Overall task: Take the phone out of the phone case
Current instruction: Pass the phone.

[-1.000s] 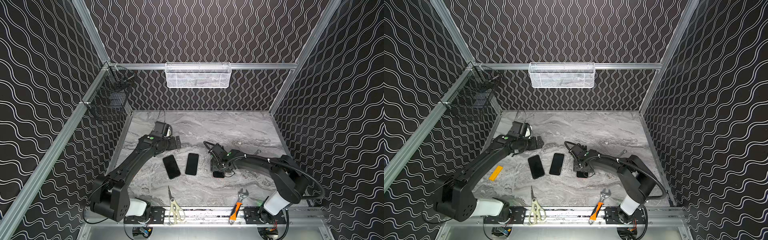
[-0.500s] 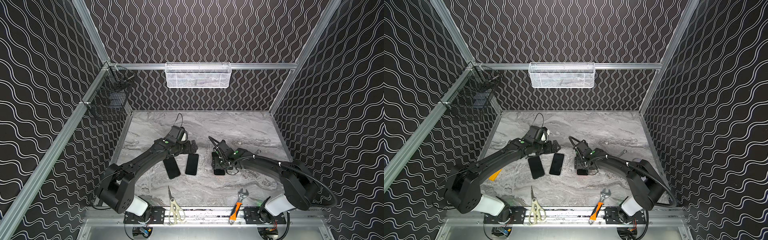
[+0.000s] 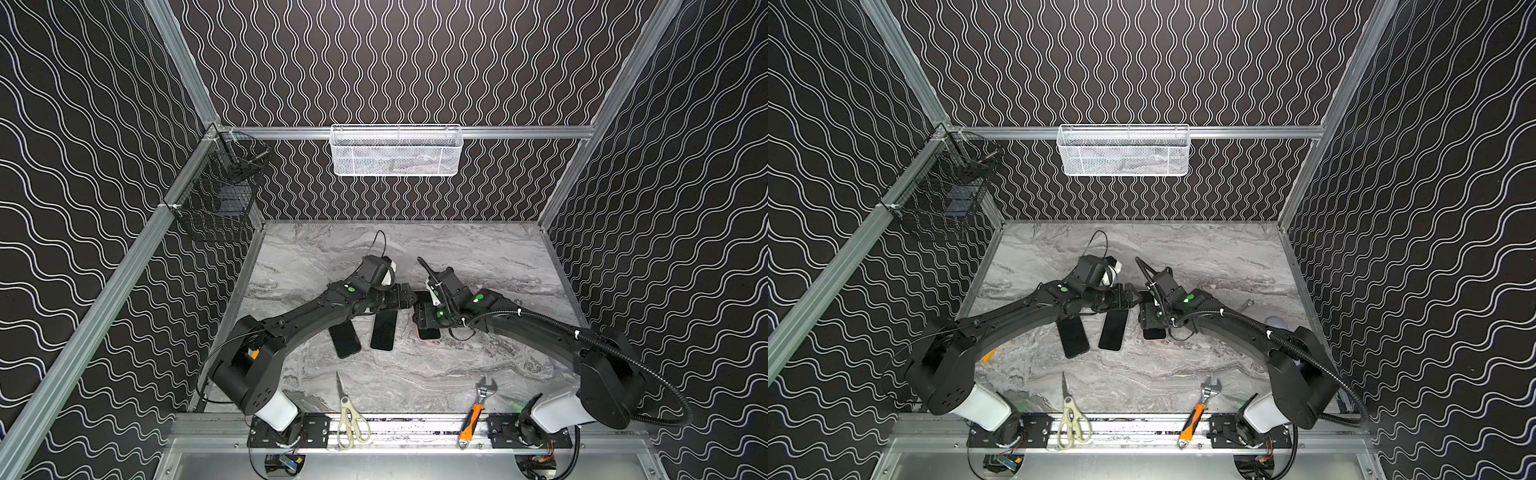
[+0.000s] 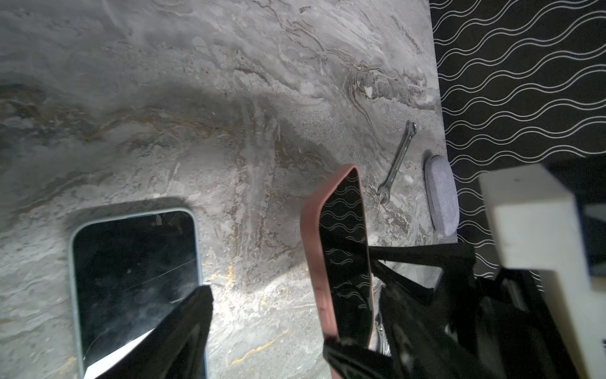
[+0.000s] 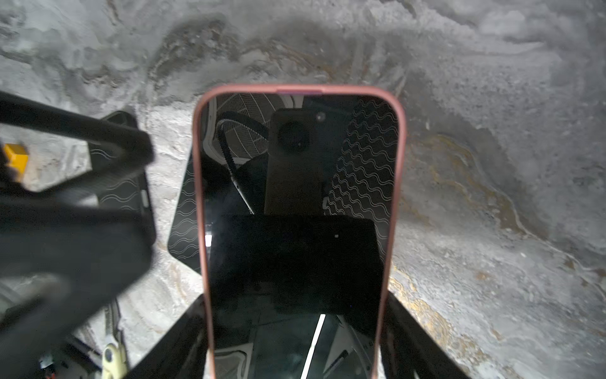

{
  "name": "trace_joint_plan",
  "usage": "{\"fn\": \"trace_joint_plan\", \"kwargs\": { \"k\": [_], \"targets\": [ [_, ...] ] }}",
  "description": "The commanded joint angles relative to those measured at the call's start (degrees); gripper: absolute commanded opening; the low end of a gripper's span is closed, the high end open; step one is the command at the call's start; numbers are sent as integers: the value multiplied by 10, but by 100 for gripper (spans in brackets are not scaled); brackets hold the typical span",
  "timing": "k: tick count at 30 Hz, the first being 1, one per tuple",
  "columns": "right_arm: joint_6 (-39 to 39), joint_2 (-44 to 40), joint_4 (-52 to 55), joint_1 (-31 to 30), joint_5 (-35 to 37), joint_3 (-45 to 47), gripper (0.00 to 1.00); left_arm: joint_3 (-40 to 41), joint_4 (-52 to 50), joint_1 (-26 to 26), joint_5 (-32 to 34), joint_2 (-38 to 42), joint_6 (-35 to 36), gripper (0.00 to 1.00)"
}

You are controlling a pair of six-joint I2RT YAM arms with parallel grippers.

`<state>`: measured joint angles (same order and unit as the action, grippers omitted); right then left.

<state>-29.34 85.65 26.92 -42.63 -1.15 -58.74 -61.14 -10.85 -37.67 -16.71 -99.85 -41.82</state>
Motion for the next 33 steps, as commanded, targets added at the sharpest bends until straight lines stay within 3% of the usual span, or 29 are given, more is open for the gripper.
{"fn": "trace_joint_plan", "kwargs": {
  "k": [1,11,30,33],
  "targets": [
    [5,-7,-18,0,-16,-8,26,-8,35,-5,-5,-8,-13,78],
    [4,-15,-23,-1,-22,-9,26,-3,49,-11,-13,-23,-24,55],
    [9,-8,-29,0,-37,-16,27,4,79,-16,-39,-40,-42,30],
    [10,-5,-30,1,-36,-19,27,3,81,-16,-41,-42,-44,22]
  ]
}}
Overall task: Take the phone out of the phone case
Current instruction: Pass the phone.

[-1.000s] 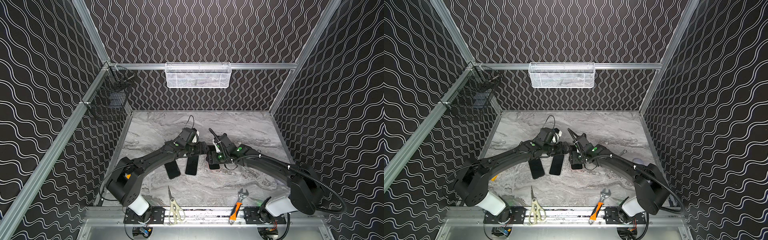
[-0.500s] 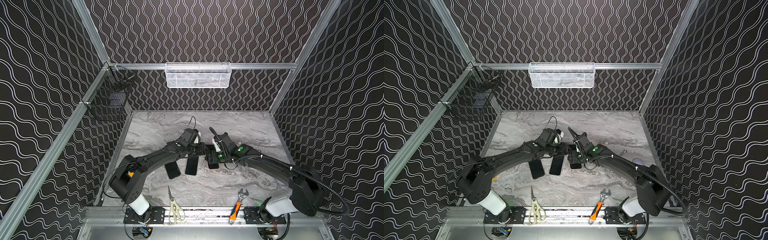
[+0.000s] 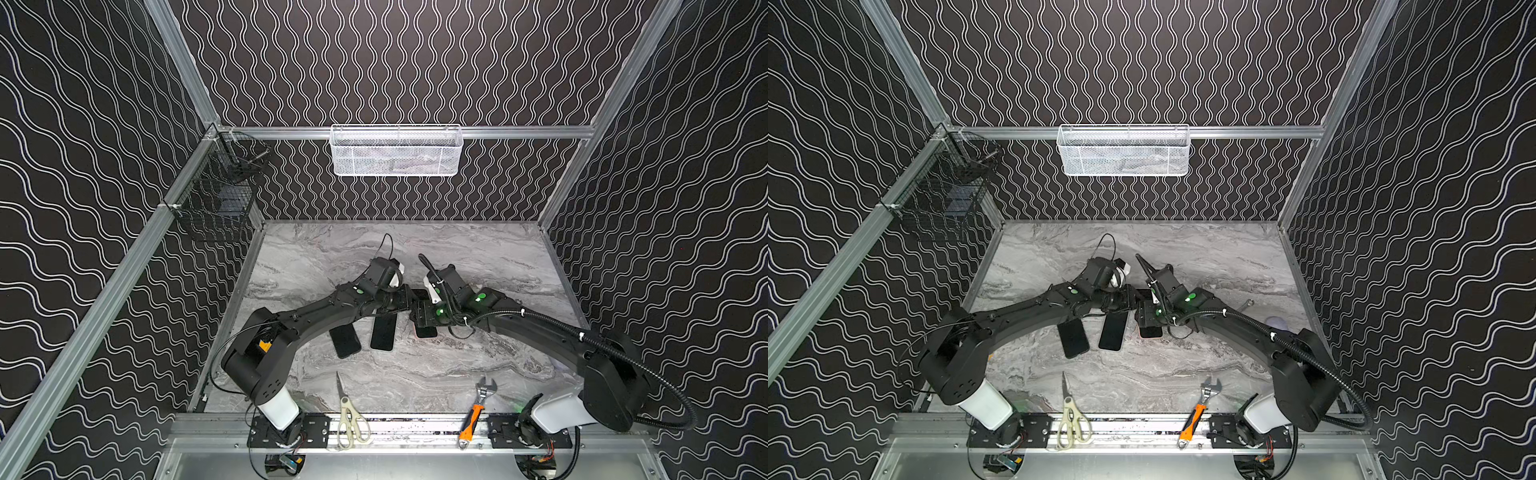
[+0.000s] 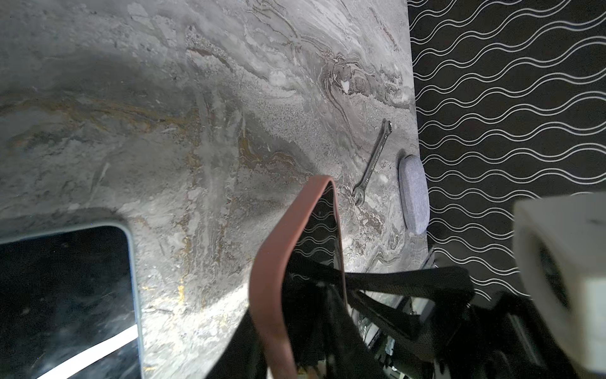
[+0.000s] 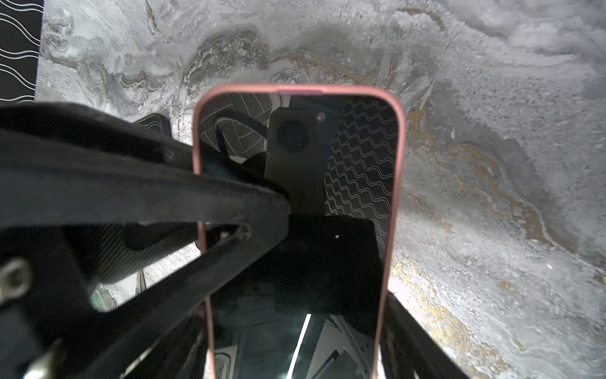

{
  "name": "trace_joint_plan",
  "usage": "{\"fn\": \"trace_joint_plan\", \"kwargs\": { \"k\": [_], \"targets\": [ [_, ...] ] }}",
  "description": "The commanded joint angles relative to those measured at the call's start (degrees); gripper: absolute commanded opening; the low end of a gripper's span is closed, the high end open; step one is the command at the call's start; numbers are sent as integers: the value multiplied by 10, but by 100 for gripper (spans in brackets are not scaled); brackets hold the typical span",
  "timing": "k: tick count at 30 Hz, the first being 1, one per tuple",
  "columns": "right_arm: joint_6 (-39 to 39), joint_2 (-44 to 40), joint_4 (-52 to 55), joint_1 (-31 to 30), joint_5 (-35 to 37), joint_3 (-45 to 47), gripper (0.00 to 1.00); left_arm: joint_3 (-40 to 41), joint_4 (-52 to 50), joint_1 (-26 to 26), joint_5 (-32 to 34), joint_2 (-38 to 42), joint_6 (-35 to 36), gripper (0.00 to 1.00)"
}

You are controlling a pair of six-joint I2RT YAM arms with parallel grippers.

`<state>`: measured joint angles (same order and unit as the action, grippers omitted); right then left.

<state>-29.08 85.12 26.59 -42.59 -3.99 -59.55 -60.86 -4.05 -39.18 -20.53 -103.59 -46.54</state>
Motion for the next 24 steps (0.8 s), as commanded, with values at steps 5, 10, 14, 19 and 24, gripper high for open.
{"fn": "trace_joint_plan", "kwargs": {
  "k": [5,10,14,19,24],
  "targets": [
    [10,3,-27,0,-8,-14,38,1,19,-1,-7,-2,1,0],
    [11,-4,-32,4,-3,-8,43,-2,21,-1,-6,2,4,0],
    [9,-7,-32,7,-3,-3,50,-7,22,-1,-6,-2,4,0],
    [20,-40,-17,17,8,4,70,-12,23,6,-6,4,7,0],
    [37,-109,-23,42,1,41,91,-12,34,26,-7,24,16,0]
  ]
}}
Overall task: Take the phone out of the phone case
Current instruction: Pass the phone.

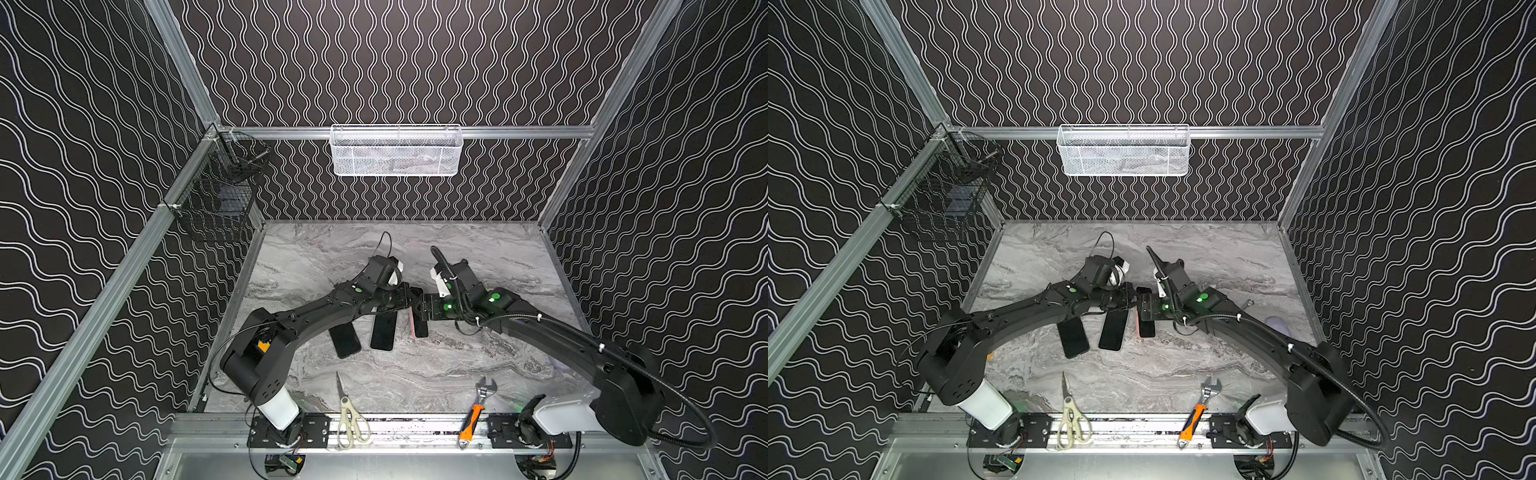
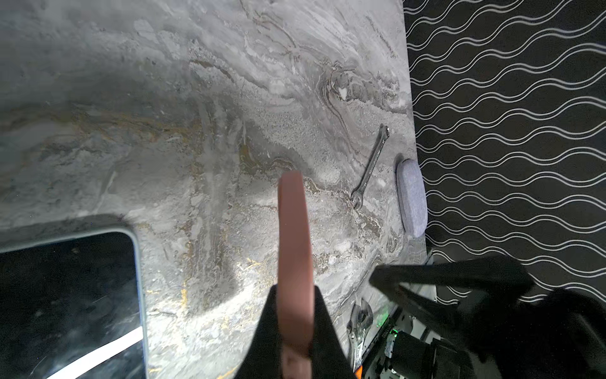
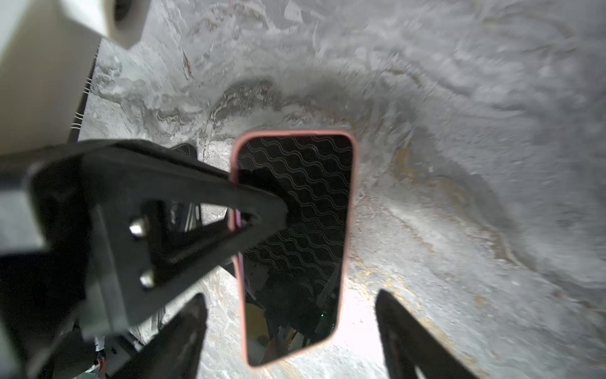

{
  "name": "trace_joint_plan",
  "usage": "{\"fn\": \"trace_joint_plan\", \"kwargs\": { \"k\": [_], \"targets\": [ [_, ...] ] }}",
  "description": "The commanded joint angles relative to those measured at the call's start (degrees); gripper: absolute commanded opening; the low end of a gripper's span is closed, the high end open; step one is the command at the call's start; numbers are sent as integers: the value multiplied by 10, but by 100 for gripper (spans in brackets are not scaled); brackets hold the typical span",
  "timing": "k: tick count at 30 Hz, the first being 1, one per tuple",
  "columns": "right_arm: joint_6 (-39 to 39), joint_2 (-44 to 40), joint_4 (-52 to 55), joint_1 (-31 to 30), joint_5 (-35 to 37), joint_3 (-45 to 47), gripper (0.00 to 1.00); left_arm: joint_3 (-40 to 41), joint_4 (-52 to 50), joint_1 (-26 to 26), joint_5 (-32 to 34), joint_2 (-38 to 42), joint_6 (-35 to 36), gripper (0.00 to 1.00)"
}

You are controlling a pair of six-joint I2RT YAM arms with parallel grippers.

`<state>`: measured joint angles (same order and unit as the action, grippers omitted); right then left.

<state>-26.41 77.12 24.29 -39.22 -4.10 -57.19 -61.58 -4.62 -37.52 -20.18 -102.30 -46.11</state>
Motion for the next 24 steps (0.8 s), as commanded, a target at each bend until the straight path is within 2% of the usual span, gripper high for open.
{"fn": "trace_joint_plan", "kwargs": {
  "k": [1,2,7,14,22,23,24],
  "targets": [
    [10,-46,-8,15,-2,27,96,-3,47,17,-13,19,11,0],
    [9,-63,-14,21,-6,35,100,0,55,24,-16,26,10,0],
    [2,-130,-48,59,-55,63,100,13,108,67,-27,74,1,0],
    [-50,-171,-147,133,-221,108,99,47,211,126,-31,144,-56,0],
    [-122,-166,-293,173,-343,156,72,102,334,172,-20,189,-137,0],
    [-130,-160,-304,173,-351,158,66,111,355,175,-13,190,-151,0],
    [-136,-156,-315,174,-361,160,55,117,370,176,-9,191,-161,0]
  ]
}}
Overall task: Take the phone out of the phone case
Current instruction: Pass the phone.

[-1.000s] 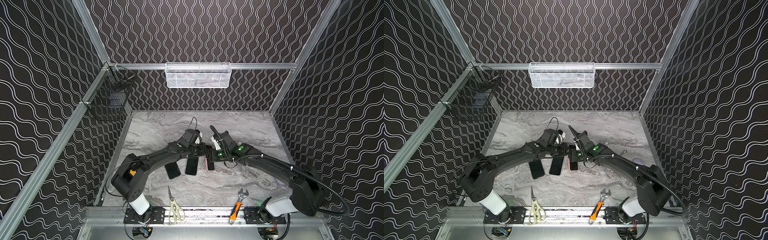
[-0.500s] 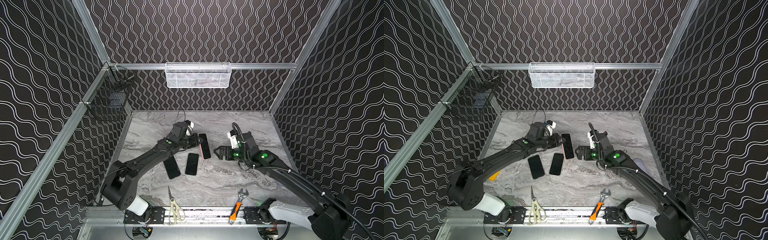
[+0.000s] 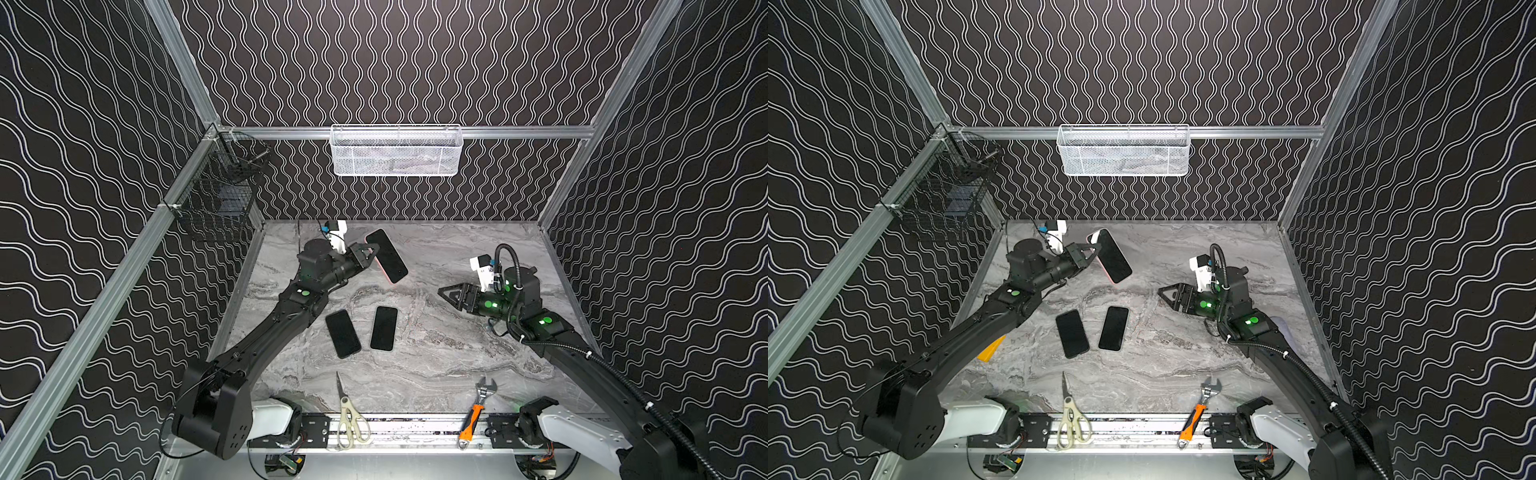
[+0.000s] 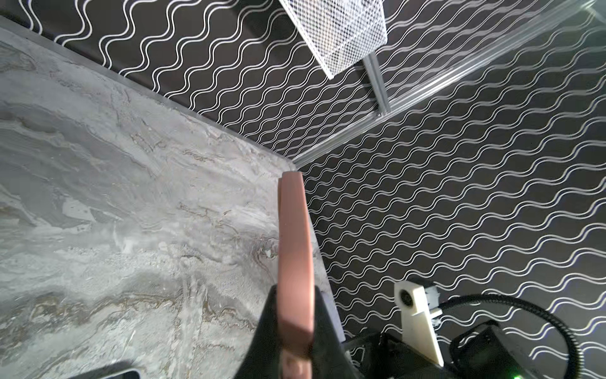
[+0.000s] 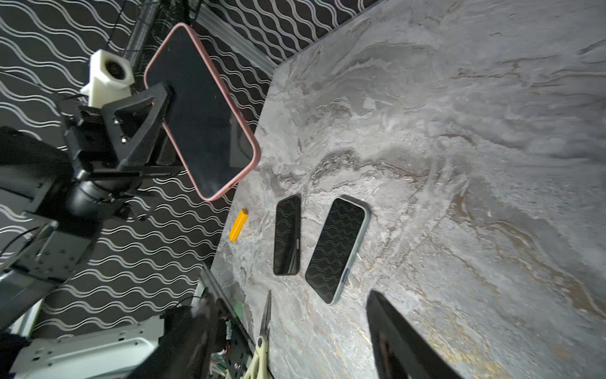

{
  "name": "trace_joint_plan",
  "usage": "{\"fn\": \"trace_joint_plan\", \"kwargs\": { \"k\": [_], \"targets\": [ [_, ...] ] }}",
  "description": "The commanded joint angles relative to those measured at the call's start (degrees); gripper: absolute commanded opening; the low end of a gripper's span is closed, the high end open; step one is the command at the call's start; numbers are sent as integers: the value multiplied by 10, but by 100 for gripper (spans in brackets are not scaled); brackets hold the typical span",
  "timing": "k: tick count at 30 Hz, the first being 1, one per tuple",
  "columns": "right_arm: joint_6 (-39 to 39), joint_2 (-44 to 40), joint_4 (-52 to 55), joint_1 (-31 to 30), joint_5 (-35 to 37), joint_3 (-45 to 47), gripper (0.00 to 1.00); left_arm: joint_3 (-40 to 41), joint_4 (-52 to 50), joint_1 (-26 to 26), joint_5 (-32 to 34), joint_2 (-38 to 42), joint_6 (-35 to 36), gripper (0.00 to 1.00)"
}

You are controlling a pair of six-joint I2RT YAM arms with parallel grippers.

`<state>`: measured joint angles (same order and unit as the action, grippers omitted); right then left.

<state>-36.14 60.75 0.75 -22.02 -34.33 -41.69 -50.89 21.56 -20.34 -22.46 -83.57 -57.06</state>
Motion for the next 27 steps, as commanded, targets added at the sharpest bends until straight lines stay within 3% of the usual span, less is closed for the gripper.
{"fn": "trace_joint_plan", "kwargs": {
  "k": [1,6,11,27],
  "targets": [
    [-50,15,-102,2,-73,10,46,14,119,4,18,3,-59,0],
    [-109,57,-198,2,-133,23,18,9,138,4,23,-9,-82,0],
    [-158,81,-263,2,-146,28,0,12,152,4,42,-5,-88,0],
    [-262,142,-422,-27,-133,27,1,34,273,-45,89,-47,-147,0]
  ]
}}
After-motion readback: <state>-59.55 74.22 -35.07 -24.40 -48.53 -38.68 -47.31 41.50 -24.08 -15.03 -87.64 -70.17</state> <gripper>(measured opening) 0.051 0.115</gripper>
